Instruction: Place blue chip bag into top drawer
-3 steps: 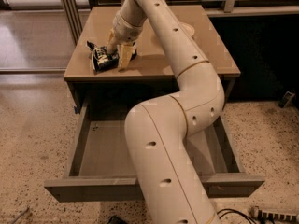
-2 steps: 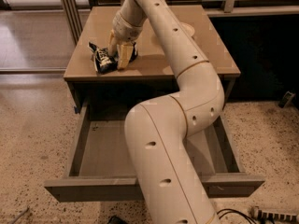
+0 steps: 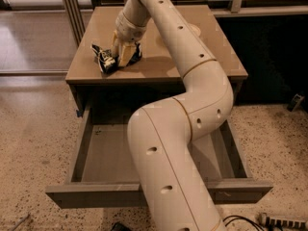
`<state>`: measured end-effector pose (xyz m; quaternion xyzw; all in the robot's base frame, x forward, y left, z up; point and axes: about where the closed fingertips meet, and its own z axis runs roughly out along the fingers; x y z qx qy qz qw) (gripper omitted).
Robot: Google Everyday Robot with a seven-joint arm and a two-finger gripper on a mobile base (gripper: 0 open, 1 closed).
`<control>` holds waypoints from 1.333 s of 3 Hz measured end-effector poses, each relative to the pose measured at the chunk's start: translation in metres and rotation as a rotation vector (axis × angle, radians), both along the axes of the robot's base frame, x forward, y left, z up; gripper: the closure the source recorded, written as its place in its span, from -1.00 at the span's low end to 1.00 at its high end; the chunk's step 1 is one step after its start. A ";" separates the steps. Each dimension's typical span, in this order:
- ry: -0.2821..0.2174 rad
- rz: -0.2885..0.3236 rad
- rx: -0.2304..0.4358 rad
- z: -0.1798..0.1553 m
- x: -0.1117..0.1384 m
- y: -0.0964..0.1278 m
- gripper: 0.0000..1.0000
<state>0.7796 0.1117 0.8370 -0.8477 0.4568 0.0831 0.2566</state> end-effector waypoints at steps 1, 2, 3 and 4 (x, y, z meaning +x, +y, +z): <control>-0.013 0.055 0.042 0.031 -0.018 -0.003 1.00; -0.017 0.086 0.082 0.061 -0.035 -0.012 1.00; -0.023 0.114 0.125 0.087 -0.056 -0.030 1.00; -0.075 0.132 0.177 0.124 -0.084 -0.047 1.00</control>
Offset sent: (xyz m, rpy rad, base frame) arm -0.1208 -0.0252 0.0503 0.0682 0.0111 0.1205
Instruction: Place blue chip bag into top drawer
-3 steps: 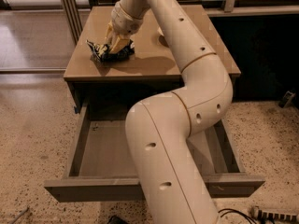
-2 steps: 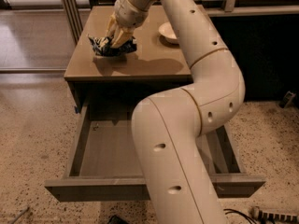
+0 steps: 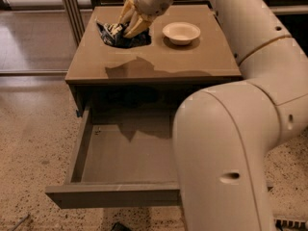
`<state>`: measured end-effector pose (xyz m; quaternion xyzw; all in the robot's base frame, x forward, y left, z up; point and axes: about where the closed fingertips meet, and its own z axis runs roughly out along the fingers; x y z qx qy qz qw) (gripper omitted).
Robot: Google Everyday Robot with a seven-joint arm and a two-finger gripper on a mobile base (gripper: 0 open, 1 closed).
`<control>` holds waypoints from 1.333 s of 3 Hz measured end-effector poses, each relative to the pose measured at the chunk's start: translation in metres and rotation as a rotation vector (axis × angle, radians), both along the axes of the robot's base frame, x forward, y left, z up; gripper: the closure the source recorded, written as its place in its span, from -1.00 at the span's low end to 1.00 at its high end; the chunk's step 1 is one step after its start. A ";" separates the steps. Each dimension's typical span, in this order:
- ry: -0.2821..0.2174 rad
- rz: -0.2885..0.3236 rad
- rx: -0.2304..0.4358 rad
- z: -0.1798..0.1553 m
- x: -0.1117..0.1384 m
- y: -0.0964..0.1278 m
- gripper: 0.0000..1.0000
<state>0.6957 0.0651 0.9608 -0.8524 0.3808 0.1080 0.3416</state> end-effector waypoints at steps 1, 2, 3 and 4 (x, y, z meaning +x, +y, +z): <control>-0.095 0.013 0.076 0.046 -0.043 -0.024 1.00; -0.146 0.025 0.141 0.065 -0.094 -0.048 1.00; -0.084 0.024 0.122 0.032 -0.115 -0.059 1.00; -0.083 0.024 0.122 0.032 -0.115 -0.059 1.00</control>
Offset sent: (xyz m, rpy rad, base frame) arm -0.1952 -0.0652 -0.0574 0.0887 0.0606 0.0788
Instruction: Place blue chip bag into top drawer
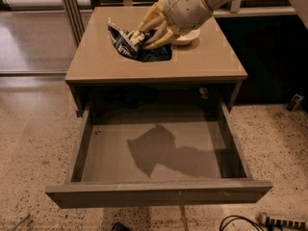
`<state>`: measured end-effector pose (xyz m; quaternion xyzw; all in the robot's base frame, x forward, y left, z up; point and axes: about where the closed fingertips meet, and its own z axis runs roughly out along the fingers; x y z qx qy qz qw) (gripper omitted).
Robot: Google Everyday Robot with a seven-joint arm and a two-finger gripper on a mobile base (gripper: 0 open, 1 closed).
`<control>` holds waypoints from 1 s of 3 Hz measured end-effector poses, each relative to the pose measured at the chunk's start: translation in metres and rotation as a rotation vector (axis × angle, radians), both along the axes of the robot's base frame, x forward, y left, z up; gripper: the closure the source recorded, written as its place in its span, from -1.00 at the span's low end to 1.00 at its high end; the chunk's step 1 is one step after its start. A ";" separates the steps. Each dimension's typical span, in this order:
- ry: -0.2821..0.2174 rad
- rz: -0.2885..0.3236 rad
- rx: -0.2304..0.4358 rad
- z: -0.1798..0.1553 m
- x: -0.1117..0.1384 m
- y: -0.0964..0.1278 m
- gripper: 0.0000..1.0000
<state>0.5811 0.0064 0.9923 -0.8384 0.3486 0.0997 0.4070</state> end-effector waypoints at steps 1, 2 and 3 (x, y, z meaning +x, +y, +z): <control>0.025 0.039 0.037 -0.010 -0.001 0.014 1.00; 0.060 0.042 0.126 -0.027 -0.030 0.026 1.00; 0.108 0.023 0.159 -0.056 -0.054 0.032 1.00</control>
Offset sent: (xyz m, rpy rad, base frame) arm -0.0512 0.0254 -0.0604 0.1746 0.1257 0.0296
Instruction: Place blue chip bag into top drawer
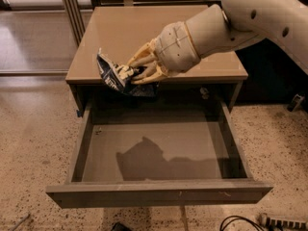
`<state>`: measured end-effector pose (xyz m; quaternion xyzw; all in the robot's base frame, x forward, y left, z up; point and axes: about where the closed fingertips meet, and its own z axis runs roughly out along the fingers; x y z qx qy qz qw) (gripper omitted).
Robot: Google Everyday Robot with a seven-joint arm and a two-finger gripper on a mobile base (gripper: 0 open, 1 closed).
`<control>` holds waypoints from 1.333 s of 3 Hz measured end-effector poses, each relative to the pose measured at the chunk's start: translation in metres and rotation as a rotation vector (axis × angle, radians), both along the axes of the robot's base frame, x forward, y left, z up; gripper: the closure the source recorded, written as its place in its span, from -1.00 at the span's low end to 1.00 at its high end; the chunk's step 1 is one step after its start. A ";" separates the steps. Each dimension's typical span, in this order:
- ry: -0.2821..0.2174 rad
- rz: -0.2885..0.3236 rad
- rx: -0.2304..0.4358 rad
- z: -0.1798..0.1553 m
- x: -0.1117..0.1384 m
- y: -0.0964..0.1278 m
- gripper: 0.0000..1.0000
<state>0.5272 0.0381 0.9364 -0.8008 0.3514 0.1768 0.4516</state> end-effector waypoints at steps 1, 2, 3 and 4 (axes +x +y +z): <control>0.055 0.010 -0.004 -0.034 -0.017 0.010 1.00; 0.118 0.006 -0.054 -0.070 -0.033 0.014 1.00; 0.152 -0.029 -0.147 -0.101 -0.040 0.002 1.00; 0.156 -0.027 -0.141 -0.106 -0.039 0.003 1.00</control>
Offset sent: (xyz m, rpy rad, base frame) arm -0.0438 0.0161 -0.0954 -0.0742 0.1664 0.0061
